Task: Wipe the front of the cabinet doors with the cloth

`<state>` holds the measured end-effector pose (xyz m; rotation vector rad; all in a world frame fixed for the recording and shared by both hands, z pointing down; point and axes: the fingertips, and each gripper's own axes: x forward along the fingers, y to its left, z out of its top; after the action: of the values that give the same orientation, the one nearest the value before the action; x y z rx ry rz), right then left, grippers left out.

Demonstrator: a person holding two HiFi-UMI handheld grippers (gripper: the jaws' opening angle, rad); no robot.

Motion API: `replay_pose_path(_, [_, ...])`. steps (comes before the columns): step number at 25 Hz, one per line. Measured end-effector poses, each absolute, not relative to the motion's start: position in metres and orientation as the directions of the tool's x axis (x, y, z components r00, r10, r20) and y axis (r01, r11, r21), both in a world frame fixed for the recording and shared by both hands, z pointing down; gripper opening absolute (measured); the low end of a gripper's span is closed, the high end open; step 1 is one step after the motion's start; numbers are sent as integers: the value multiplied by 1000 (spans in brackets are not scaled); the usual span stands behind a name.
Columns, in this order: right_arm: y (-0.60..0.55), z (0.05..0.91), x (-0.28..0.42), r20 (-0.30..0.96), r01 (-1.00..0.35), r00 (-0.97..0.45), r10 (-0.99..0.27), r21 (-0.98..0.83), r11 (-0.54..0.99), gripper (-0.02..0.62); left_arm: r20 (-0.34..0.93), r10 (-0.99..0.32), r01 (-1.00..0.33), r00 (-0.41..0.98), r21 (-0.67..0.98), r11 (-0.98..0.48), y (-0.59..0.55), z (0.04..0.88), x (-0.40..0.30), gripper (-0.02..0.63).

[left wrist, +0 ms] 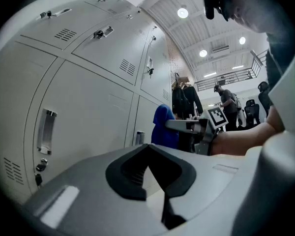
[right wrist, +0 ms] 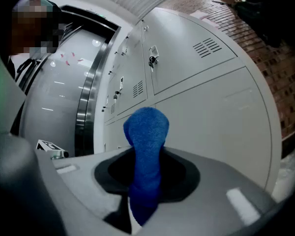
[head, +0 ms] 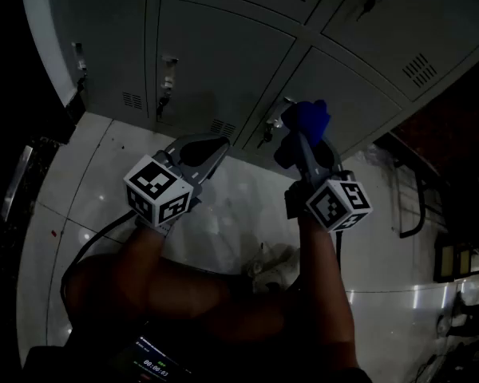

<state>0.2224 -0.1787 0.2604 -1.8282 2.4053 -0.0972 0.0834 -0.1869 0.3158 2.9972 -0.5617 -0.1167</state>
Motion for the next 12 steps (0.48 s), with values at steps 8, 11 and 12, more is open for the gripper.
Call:
replay_pose_path(8, [-228,214,233,-86,-960,-255,-963,-95,263,106,-75,-359,-348,930,127,-929,-190,314,84,3])
replay_pose_path(11, [-243,201,226,-95,-955,-274,-957,-86,282,106,-81,-354,-343,932,129,-930,-190,312,85,3])
replay_pose_path(12, [-248,200,225,-91,-956,-275,-957,-85,282,106,-82,-352,-340,933,128,-932,-189,312,85,3])
